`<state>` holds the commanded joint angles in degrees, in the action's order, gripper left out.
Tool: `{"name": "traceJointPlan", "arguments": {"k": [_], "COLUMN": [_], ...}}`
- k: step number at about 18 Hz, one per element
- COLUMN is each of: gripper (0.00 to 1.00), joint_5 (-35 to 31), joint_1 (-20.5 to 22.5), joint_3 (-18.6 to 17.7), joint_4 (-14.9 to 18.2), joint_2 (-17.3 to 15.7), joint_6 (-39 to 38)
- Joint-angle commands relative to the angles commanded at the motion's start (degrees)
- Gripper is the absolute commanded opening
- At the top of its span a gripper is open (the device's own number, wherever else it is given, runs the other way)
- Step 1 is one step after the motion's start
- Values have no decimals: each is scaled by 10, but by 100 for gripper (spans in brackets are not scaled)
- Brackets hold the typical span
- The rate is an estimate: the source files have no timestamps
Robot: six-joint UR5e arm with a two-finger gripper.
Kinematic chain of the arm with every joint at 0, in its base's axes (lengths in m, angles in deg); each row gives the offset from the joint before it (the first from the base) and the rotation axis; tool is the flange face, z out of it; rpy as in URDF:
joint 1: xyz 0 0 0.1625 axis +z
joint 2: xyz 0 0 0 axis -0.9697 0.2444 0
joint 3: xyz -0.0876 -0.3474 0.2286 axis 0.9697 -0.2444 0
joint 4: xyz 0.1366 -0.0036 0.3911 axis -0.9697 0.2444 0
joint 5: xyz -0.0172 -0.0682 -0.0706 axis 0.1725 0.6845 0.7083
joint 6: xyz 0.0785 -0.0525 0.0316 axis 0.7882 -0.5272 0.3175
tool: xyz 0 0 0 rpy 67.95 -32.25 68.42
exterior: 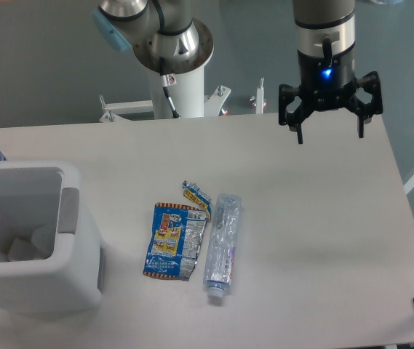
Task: Place the trash in the trash can
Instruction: 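Move the gripper down over the clear plastic water bottle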
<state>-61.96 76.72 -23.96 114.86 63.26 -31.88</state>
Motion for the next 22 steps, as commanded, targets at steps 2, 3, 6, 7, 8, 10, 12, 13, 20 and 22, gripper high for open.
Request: {"name": "traceJointPlan", "arguments": {"k": [2, 3, 6, 7, 8, 10, 12, 13, 20, 22], "gripper": [100, 100, 100, 100, 100, 100, 100, 100, 100, 100], "joint_5": [0, 0, 0, 0, 1, 1, 0, 1, 109, 127], "joint_1": [-1, -1, -5, -5, -6, -7, -9, -14, -39, -41], "joint_3": [0, 1, 0, 1, 0, -1, -2, -1, 8, 22], "joint_4": [-1, -1, -2, -2, -2, -2, -3, -3, -19, -19], "joint_2": [0, 1, 3, 7, 10, 20, 37, 45, 117, 150], "joint_6": [-1, -4, -7, -6, -7, -7, -8, -14, -81, -81]}}
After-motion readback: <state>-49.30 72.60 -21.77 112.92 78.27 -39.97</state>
